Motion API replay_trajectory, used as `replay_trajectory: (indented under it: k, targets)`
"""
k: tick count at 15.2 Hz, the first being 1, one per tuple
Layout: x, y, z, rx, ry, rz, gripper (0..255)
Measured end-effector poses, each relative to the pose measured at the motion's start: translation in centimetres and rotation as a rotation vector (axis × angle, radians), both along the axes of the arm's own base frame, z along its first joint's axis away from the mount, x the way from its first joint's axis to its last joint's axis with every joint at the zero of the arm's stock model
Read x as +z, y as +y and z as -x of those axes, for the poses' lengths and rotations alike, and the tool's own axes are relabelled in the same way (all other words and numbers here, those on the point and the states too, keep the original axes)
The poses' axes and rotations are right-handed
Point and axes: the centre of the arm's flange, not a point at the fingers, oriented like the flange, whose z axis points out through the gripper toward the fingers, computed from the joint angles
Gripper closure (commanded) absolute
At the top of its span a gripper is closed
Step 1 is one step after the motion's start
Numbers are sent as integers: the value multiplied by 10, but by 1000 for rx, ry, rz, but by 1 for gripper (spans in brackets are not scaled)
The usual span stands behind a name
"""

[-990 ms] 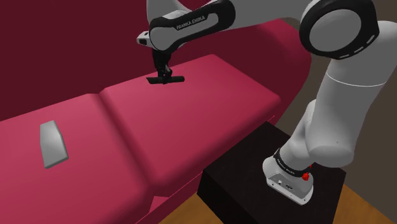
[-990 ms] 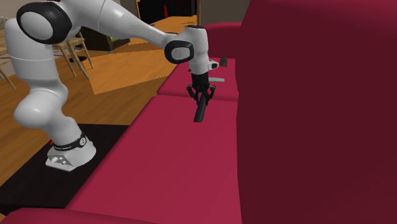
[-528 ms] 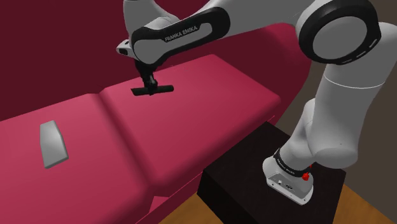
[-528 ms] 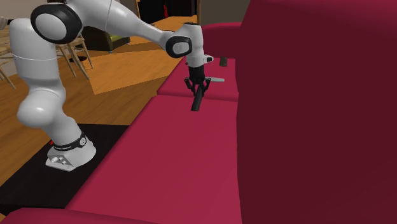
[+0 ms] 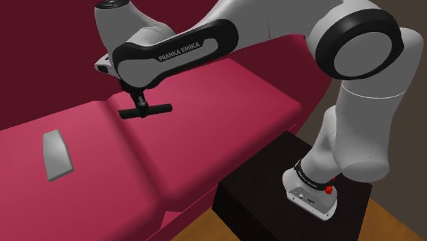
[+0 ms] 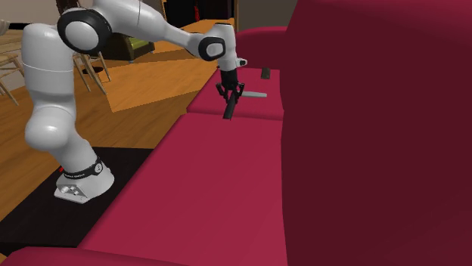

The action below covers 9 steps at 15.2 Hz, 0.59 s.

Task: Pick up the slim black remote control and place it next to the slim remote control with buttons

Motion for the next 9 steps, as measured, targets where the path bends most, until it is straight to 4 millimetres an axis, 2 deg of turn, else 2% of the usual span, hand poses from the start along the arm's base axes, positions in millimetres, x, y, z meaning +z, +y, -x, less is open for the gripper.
replay_trajectory:
  k: [9]
  targets:
    - [1, 117, 36, 0, 1, 0, 255]
